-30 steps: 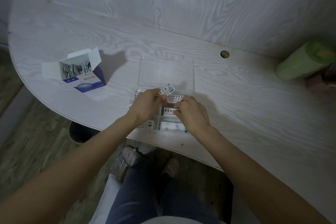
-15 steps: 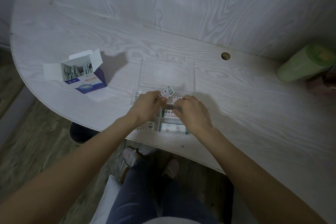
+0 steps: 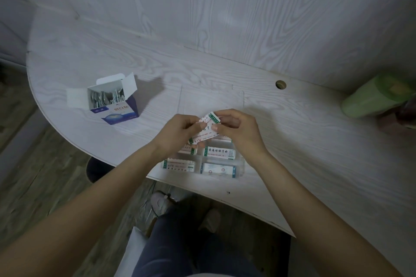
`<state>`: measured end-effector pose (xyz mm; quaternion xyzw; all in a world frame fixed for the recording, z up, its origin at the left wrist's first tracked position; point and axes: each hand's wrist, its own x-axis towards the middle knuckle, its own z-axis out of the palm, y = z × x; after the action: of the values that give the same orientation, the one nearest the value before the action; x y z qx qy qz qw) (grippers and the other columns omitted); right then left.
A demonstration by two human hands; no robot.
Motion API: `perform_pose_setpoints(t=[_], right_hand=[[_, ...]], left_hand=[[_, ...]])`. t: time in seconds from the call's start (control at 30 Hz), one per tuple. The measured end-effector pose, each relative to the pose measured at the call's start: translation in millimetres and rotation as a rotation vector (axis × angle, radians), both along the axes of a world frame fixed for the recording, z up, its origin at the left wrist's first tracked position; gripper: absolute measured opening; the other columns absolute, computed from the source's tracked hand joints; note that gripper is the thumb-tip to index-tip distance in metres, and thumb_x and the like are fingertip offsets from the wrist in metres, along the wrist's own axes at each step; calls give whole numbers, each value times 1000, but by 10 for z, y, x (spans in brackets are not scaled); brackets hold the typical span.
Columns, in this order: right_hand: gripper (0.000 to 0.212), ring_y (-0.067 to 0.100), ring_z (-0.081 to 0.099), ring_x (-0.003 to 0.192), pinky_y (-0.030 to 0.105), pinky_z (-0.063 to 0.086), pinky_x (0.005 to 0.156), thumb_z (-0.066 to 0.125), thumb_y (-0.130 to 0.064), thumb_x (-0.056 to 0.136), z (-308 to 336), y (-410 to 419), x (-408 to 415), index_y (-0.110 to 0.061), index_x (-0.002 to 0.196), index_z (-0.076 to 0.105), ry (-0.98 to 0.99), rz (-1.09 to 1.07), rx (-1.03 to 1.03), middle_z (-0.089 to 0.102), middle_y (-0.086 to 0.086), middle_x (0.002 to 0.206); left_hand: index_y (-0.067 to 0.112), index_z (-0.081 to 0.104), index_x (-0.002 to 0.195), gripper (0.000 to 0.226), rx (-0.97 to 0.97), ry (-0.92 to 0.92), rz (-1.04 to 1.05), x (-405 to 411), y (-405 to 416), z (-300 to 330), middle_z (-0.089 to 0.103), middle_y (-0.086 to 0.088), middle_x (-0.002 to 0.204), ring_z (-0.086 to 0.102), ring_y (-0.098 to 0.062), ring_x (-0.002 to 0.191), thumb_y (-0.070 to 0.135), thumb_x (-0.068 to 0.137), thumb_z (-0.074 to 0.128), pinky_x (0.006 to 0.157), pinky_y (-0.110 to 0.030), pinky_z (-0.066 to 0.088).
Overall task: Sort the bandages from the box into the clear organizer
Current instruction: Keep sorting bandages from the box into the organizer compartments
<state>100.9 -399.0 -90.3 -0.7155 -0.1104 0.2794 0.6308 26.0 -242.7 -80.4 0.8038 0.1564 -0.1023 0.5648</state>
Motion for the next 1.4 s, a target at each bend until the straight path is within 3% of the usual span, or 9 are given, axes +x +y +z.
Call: perform_pose_setpoints(t=[0.17, 0.4, 0.63, 0.73, 0.8, 0.9, 1.03, 1.13, 1.4], right_hand=[[33, 4, 65, 77, 16, 51, 70, 76, -1, 75, 38, 152, -16, -19, 101, 70, -95, 80, -78, 72, -1, 87], [25, 6, 60, 67, 18, 48, 67, 76, -9, 78, -19, 410, -15, -27, 95, 69, -137, 61, -123, 65, -4, 72], [41, 2, 53, 69, 9, 43, 69, 72, -15, 83, -46, 603, 36, -27, 121, 63, -399, 220, -337, 58, -12, 96], [23, 8, 56, 71, 24, 46, 70, 68, -21, 86, -75, 680, 62, -25, 109, 69, -503, 284, -476, 63, -7, 89], [15, 11, 57, 73, 26, 42, 66, 66, -25, 88, -115, 717, 75, -23, 103, 71, -525, 262, -562, 63, -6, 80], [16, 15, 63, 83, 26, 46, 69, 65, -26, 89, -193, 737, 75, -20, 102, 72, -487, 224, -650, 70, -1, 91], [12, 18, 65, 85, 33, 53, 76, 64, -17, 90, -301, 759, 38, -14, 97, 73, -447, 304, -743, 72, 3, 93], [12, 22, 64, 85, 30, 49, 69, 60, -13, 90, -363, 799, 15, -15, 94, 71, -560, 414, -969, 69, 3, 90], [14, 22, 56, 73, 27, 39, 61, 58, -8, 91, -427, 918, 6, -17, 97, 68, -729, 572, -1154, 65, 4, 87]], left_hand=[[12, 71, 81, 14, 56, 29, 70, 5, 229, -15, 69, -9, 71, 60, -19, 63, 23, 87, 66, 60, -30, 45], [7, 64, 92, 4, -94, 79, -63, -9, 392, 43, 66, 14, 58, 58, 5, 53, 7, 90, 61, 52, -7, 41], [18, 61, 74, 28, 20, 141, -229, 86, 621, 13, 57, 22, 47, 47, 4, 47, 16, 99, 47, 53, -8, 36], [18, 56, 80, 21, 50, 145, -183, 149, 716, -68, 63, 15, 55, 51, 5, 49, 17, 99, 48, 55, -11, 38], [20, 52, 83, 14, 115, 115, -99, 180, 774, -167, 66, 4, 71, 59, -1, 54, 15, 96, 53, 57, -17, 44], [18, 55, 85, 10, 295, 100, -35, 189, 810, -294, 66, -2, 84, 64, -12, 57, 13, 93, 58, 54, -20, 49], [20, 66, 89, 5, 533, 134, -133, 197, 774, -403, 70, 0, 94, 58, -10, 62, 18, 91, 61, 68, -29, 51], [22, 68, 95, 9, 657, 164, -208, 208, 733, -487, 71, 1, 100, 63, -17, 83, 23, 91, 61, 76, -31, 51], [25, 68, 105, 20, 979, 102, -455, 236, 693, -593, 66, -3, 104, 63, -25, 90, 23, 93, 52, 67, -29, 44]])
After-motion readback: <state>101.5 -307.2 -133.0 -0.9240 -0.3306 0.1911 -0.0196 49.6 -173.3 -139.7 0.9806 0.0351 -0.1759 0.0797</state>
